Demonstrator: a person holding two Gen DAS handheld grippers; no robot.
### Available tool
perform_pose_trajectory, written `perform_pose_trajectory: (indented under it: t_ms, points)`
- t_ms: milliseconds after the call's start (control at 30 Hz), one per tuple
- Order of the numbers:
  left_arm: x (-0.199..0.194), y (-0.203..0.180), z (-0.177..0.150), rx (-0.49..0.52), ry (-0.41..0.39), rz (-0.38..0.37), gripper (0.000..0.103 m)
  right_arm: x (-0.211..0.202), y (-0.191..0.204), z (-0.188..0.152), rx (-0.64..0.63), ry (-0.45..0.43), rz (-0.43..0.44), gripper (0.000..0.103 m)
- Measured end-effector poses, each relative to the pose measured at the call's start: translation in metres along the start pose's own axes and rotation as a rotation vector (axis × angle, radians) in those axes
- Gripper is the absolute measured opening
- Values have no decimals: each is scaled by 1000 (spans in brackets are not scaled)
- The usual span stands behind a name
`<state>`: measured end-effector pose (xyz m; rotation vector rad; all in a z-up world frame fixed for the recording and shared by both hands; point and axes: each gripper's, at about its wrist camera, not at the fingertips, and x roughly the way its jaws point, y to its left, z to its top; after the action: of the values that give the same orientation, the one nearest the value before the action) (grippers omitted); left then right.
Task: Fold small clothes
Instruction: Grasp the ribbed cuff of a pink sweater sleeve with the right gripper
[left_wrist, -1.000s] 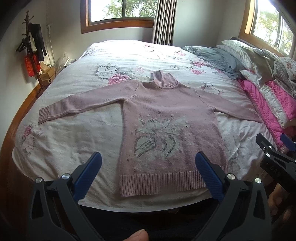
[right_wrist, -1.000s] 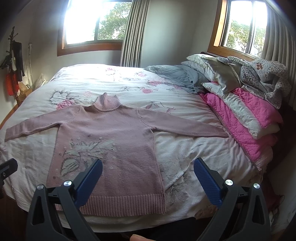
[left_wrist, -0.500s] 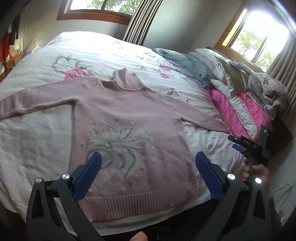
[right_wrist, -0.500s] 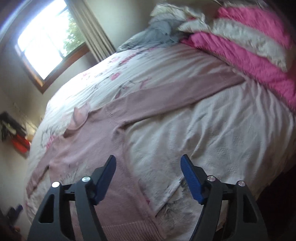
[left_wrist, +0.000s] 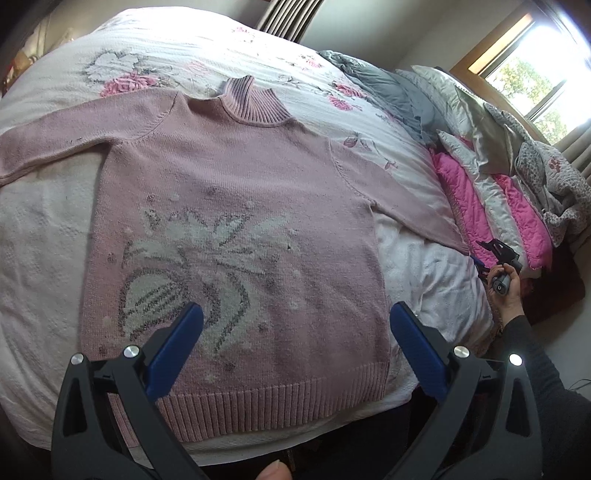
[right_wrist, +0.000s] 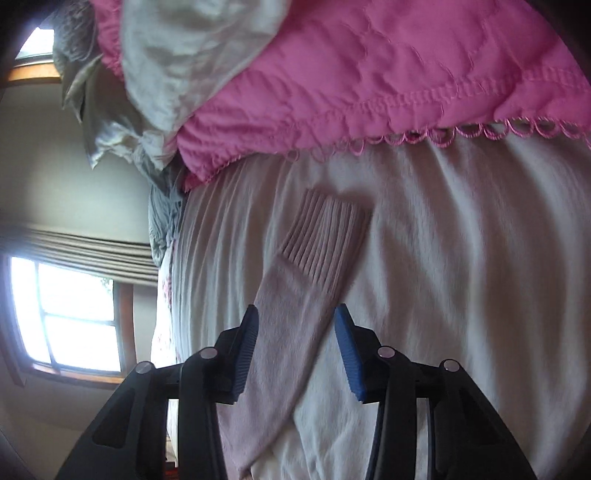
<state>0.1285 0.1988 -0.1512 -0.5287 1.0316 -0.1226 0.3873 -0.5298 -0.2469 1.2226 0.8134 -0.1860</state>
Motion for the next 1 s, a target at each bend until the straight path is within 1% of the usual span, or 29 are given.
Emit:
perform_pose_trajectory:
  t_ms: [100, 133, 167, 367, 433, 467, 500, 567, 600, 633, 700, 800, 867, 933, 1000]
  points:
    - [14, 2, 2, -2, 36, 12, 100, 17, -11, 13, 32, -15, -66, 44]
    - [18, 2, 3, -1, 42, 14, 100, 23, -9, 20, 32, -26, -101, 44]
    - [21, 2, 4, 0, 46, 15, 100, 27, -11, 23, 35, -34, -114, 44]
    - [34, 3, 7, -4, 60, 15, 100, 46, -11, 35, 3, -45, -136, 44]
    - [37, 9, 8, -17, 63, 18, 100, 46, -11, 32, -11, -52, -146, 42]
    - [38, 12, 8, -28, 64, 17, 100, 48, -10, 32, -19, -54, -150, 37]
    - [39, 17, 8, -44, 65, 9, 100, 49, -9, 32, -30, -53, -148, 27]
    - [38, 26, 8, -70, 33, -18, 100, 50, -4, 30, -61, -48, -140, 13]
    - [36, 31, 9, -85, 5, -13, 100, 50, 2, 29, -85, -57, -134, 11]
    - [32, 35, 9, -98, -22, -4, 100, 48, 9, 27, -108, -68, -122, 10]
    - [26, 43, 9, -120, -59, -15, 100, 41, 24, 20, -145, -81, -100, 9]
    - [19, 52, 12, -135, -85, -25, 100, 29, 61, -1, -253, -80, -76, 9]
    - [15, 52, 13, -114, -96, 7, 100, 19, 91, -23, -338, -73, -47, 9]
    - [10, 49, 16, -67, -107, 47, 100, 10, 120, -51, -423, -58, -22, 8]
    - [10, 49, 22, -56, -86, 74, 100, 3, 149, -82, -506, -46, -5, 8]
